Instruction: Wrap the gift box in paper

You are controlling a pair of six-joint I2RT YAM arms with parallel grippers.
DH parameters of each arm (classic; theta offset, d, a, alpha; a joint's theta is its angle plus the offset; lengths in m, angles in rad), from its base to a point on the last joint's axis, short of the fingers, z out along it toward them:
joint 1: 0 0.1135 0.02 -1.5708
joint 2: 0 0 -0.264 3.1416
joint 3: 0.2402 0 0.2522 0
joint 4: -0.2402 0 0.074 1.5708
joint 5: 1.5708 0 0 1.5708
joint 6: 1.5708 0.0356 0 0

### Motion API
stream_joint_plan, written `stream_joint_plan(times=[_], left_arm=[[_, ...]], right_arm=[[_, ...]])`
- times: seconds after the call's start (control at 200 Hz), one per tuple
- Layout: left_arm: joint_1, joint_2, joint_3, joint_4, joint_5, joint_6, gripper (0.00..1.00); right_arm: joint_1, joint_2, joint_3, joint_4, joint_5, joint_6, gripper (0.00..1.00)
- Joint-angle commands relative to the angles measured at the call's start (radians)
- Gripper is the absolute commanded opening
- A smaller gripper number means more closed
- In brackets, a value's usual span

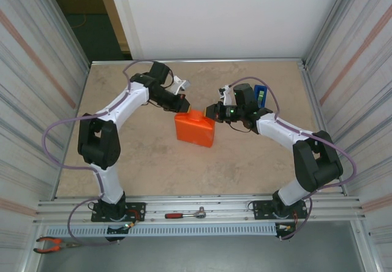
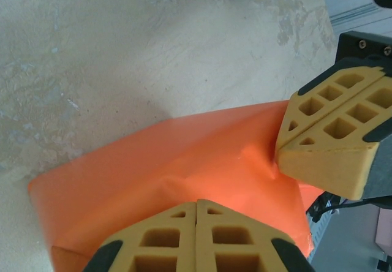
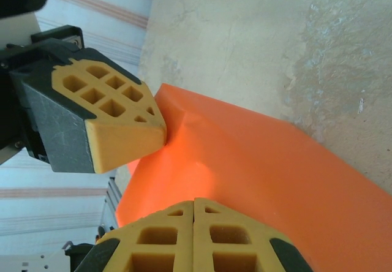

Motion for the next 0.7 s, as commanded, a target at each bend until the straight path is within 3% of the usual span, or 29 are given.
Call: stream_joint_plan(times=[0.0,0.461,0.691], left_arm=[[0.003,-0.046,-0.035,-0.025,0.040,0.033,0.02],[-0.035,-0.175,-0.223,0.100,0.014,-0.036,0.01],[-0.062,-0.218,-0.326,0.187,-0.050,-0.084,0.00]], right_arm=[[-0.005,0.074,-0.064,-0.218,0.055,-0.012,0.00],[-0.017,0.143,0.064,-0.313,0.056,-0.058,0.00],[-0.013,0.096,0.169,-0.364,0.048,-0.050,0.00]])
